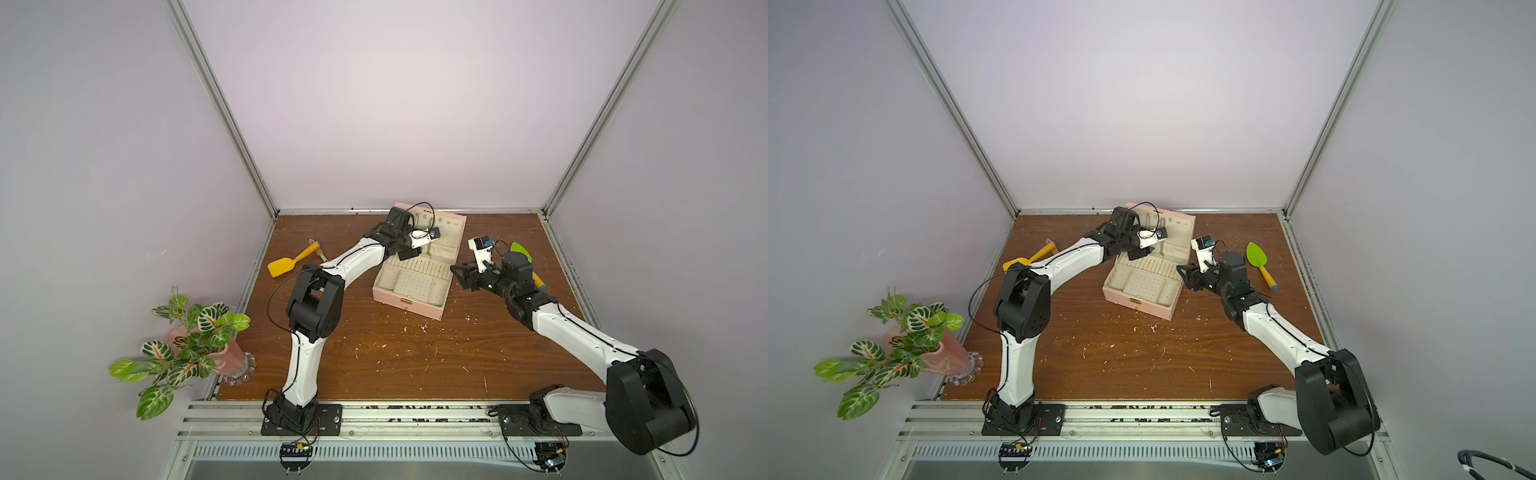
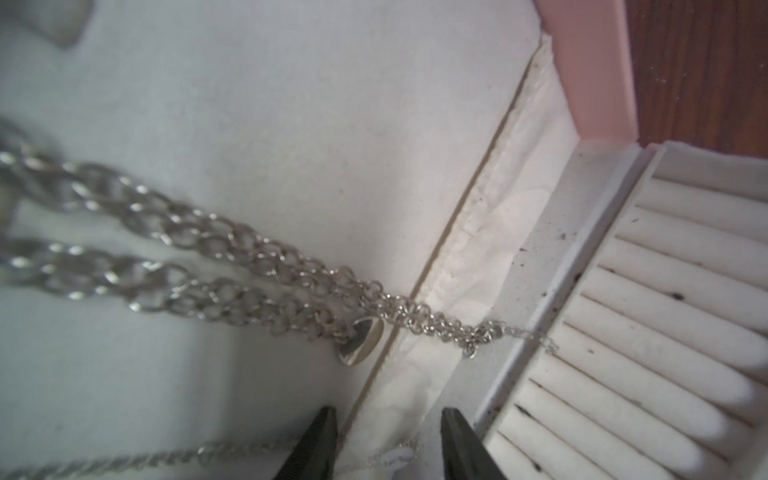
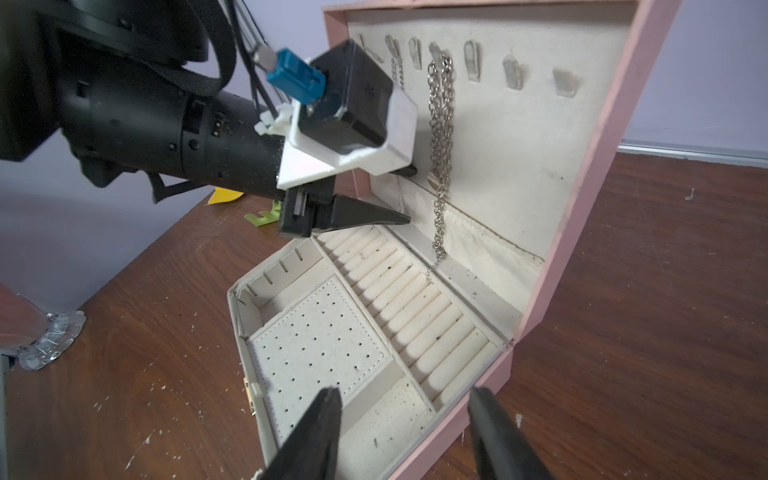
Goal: Put jewelry chain into jewelry box
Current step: Open the storage slot of the jewelry box.
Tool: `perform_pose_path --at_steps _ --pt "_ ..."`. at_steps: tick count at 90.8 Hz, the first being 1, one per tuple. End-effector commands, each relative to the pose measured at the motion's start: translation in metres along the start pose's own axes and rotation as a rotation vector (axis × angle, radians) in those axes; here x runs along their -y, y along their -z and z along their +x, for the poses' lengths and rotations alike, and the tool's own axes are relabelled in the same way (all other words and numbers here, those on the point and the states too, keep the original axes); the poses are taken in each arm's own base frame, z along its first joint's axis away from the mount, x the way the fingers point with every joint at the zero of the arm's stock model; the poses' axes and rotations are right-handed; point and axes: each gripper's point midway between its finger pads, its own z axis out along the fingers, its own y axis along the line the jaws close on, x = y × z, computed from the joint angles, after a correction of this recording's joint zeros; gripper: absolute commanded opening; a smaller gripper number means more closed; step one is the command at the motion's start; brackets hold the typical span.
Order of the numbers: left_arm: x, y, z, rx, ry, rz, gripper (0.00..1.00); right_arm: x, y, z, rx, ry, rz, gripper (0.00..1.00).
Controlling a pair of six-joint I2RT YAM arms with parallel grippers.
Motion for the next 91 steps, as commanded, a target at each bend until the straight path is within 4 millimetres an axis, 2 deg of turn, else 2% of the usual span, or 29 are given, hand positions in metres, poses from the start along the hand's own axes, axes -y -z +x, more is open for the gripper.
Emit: perform_pose_path --at_steps 1,26,62,73,91 --pt "-0.008 -0.008 0.011 -0.066 -0.025 -0.03 0.44 -0.006 0.007 -0.01 0.037 0.027 -0.021 0.52" --pt "-0.011 -0.01 0.005 -0.051 -0.038 -0.018 0.39 -0.007 0.007 -0.002 0.021 0.032 -0.032 0.53" --pt "-0.013 -0.008 0.005 -0.058 -0.062 -0.024 0.13 -0.007 0.006 0.002 0.01 0.04 -0.036 0.53" --pt "-0.012 -0.006 0.007 -0.065 -0.066 -0.022 0.02 -0.007 0.005 0.004 0.011 0.029 -0.039 0.53" --pt "-0.006 0.006 0.006 -0.052 -0.047 -0.016 0.01 -0.012 0.003 0.0 0.063 -0.064 -0.034 0.51"
